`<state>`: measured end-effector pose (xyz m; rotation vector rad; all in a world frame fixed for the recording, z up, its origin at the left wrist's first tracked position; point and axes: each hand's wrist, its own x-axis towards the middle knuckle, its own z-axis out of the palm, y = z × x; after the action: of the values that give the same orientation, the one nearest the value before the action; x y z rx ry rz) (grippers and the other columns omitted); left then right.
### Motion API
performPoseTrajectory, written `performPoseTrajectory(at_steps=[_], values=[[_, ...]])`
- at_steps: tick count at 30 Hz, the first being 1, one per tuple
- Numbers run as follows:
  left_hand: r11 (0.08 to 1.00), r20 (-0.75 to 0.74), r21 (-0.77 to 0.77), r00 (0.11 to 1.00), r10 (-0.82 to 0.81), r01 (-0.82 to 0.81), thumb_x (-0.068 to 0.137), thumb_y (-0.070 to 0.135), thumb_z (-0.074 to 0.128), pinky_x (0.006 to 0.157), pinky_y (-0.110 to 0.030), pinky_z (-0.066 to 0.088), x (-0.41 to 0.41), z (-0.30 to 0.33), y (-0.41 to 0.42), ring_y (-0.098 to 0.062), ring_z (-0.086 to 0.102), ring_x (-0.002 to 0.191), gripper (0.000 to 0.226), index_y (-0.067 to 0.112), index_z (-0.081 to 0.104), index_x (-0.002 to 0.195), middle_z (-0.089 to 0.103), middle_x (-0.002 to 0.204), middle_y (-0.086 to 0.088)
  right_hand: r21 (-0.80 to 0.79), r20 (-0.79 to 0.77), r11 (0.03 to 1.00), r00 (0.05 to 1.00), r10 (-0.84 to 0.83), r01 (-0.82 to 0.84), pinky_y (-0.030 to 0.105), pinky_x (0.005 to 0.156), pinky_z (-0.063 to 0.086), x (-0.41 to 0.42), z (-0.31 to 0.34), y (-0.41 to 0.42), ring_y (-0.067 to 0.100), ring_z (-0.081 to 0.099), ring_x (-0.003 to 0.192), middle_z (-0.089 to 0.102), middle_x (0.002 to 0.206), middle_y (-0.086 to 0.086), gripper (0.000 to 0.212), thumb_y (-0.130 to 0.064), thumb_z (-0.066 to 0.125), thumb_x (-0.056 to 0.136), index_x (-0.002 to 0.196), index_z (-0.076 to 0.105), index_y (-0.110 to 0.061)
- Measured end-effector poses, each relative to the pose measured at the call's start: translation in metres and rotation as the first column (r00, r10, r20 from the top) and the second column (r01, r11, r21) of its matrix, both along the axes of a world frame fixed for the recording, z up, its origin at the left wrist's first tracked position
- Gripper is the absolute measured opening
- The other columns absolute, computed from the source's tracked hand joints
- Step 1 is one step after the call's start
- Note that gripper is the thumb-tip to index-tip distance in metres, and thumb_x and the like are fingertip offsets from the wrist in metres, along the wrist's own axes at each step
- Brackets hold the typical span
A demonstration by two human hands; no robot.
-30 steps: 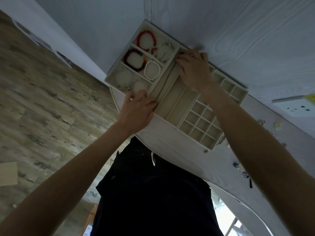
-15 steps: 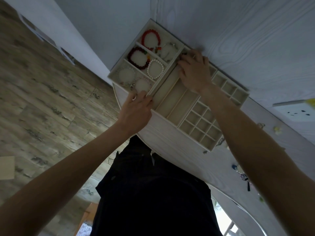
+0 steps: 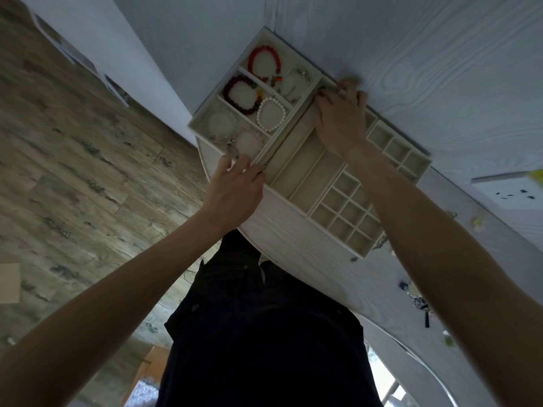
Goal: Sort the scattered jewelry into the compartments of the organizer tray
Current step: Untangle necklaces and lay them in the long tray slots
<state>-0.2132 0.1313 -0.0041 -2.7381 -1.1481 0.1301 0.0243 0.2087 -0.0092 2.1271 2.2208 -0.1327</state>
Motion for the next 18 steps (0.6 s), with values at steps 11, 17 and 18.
performPoseTrajectory(at_steps=[11,17,18], values=[[1.0,0.035,-0.007,0.999,-0.002,0.003,0.091,0.024,0.039,0.079,-0.034,0.026,0.0012,-0.0004,-0.0014,-0.02,0.058,0.093,0.031,0.016,0.069,0.087,0.067,0.094,0.002,0.001,-0.067,0.999,0.997,-0.041,0.041,0.042,0.095,0.018,-0.002,0.0001,0.007,0.03,0.029,0.131,0.057,0.128,0.003,0.041,-0.031,0.03,0.099,0.113,0.062,-0.009],[0.999,0.063,-0.036,0.998,0.01,-0.008,0.09,0.023,0.037,0.079,-0.035,0.027,-0.0002,0.0002,-0.0064,-0.022,0.058,0.098,0.031,0.015,0.067,0.094,0.068,0.096,0.001,0.051,-0.173,0.996,0.983,-0.059,0.069,0.031,0.088,0.015,0.0026,0.0002,0.0044,0.027,0.03,0.13,0.054,0.132,-0.005,0.037,-0.028,0.035,0.098,0.121,0.06,-0.015],[0.999,0.087,-0.044,0.996,0.015,-0.011,0.09,0.023,0.037,0.079,-0.035,0.028,-0.0013,0.0018,-0.0063,-0.023,0.058,0.098,0.032,0.014,0.067,0.094,0.068,0.097,-0.001,0.065,-0.216,0.995,0.974,-0.06,0.076,0.03,0.088,0.016,0.0031,0.001,0.0034,0.026,0.031,0.13,0.054,0.132,-0.005,0.036,-0.027,0.036,0.097,0.122,0.06,-0.016]])
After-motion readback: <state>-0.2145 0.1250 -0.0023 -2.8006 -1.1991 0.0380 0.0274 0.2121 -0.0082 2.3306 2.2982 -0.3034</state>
